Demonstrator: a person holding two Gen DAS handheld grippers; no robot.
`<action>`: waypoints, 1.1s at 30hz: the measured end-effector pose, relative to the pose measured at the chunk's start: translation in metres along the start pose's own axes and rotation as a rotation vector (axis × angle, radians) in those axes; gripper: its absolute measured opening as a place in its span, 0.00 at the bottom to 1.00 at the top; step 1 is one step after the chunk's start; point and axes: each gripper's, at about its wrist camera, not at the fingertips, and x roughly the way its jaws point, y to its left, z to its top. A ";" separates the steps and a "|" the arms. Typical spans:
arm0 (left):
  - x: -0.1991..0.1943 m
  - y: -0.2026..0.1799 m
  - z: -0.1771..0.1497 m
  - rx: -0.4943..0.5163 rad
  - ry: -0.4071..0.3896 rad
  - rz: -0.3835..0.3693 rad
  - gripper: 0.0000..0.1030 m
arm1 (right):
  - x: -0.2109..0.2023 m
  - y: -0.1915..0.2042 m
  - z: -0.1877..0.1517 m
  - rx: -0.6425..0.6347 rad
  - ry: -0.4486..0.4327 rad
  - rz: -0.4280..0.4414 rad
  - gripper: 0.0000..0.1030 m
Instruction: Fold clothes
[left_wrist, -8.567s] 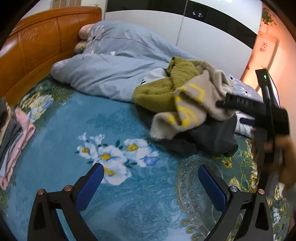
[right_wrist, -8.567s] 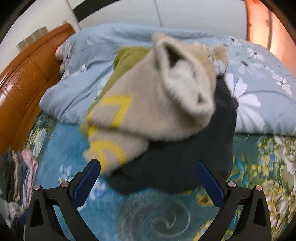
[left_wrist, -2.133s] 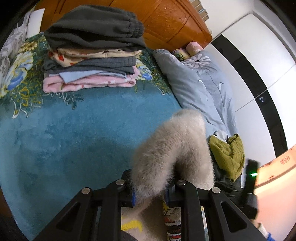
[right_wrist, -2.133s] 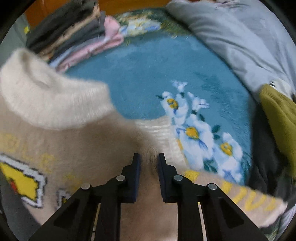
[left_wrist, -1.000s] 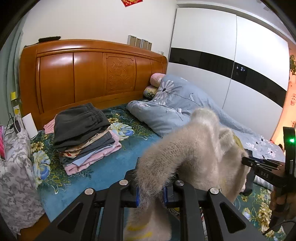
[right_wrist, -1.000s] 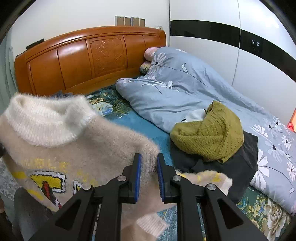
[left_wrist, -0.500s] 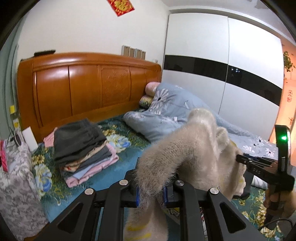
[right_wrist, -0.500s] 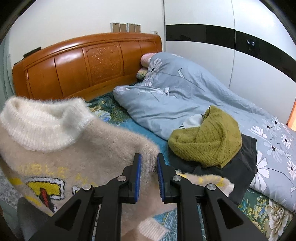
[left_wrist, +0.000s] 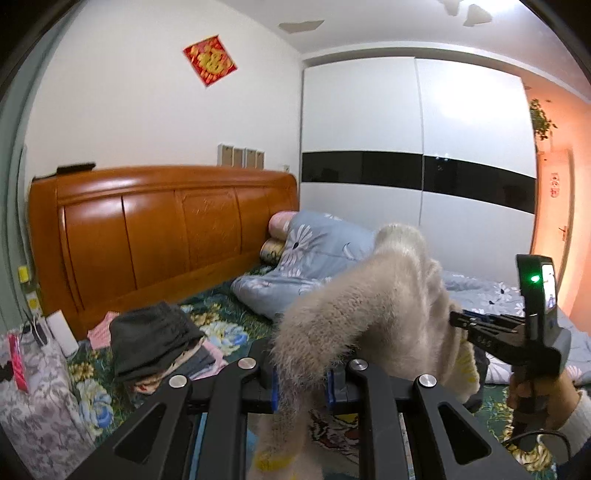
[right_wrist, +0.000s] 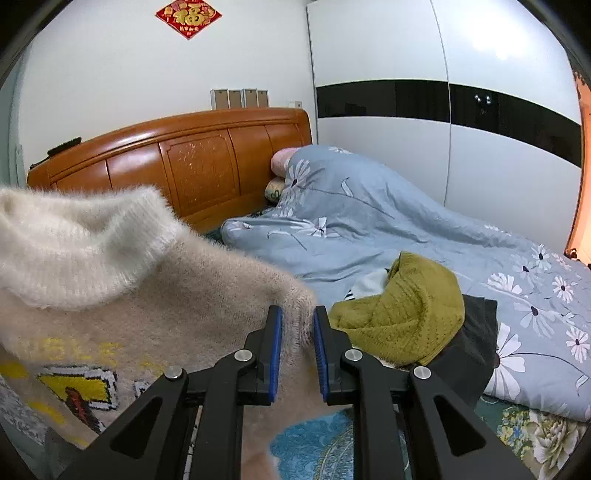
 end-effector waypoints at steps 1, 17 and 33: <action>-0.004 -0.004 0.003 0.010 -0.010 -0.004 0.17 | -0.004 -0.002 0.000 0.005 -0.007 0.000 0.17; -0.063 -0.061 0.042 -0.024 -0.072 -0.344 0.17 | -0.103 -0.064 0.020 0.046 -0.166 -0.102 0.17; 0.123 0.040 -0.161 -0.323 0.651 -0.034 0.18 | 0.102 -0.012 -0.065 -0.095 0.342 -0.056 0.17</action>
